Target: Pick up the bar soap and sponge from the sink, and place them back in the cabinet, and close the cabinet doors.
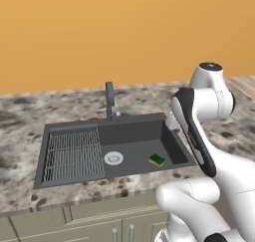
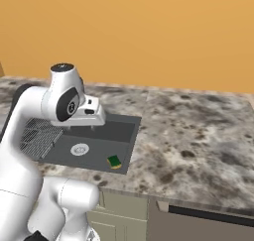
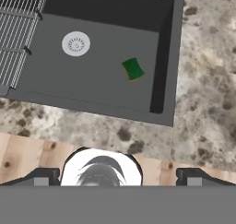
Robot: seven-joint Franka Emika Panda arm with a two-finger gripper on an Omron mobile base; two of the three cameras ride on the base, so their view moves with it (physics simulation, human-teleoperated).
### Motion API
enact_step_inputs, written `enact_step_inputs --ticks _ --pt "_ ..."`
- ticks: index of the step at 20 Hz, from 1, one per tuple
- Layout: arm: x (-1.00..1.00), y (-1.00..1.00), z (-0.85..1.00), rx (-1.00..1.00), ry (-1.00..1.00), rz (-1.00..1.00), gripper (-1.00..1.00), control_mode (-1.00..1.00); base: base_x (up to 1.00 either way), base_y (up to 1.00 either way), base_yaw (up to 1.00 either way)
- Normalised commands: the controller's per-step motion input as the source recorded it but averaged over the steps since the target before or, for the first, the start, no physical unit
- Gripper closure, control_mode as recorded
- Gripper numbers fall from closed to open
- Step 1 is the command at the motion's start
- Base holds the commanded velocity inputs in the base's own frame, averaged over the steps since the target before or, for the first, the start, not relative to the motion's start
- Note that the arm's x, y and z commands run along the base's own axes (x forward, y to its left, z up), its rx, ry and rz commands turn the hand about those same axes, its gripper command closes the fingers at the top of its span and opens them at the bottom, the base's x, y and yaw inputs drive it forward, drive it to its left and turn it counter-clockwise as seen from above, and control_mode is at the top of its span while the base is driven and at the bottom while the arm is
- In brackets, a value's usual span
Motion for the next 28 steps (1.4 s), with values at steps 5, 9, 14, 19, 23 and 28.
enact_step_inputs --ticks 5,9,14,19,23,28 --pt "0.35 0.0 -0.32 0.0 0.0 0.01 -1.0 -1.0 0.0 0.0 0.0" --pt "0.36 0.0 -0.29 0.0 0.0 0.0 -1.0 -1.0 0.0 0.0 0.0" --pt "0.41 0.0 -0.24 0.0 0.0 0.0 -1.0 -1.0 0.0 0.0 0.0" --pt "0.38 0.0 -0.23 0.0 0.0 0.0 -1.0 -1.0 0.0 0.0 0.0" --pt "0.34 0.0 -0.22 0.0 0.0 0.0 -1.0 -1.0 0.0 0.0 0.0" --pt "0.29 0.0 -0.21 0.0 0.0 0.0 -1.0 -1.0 0.0 0.0 0.0"
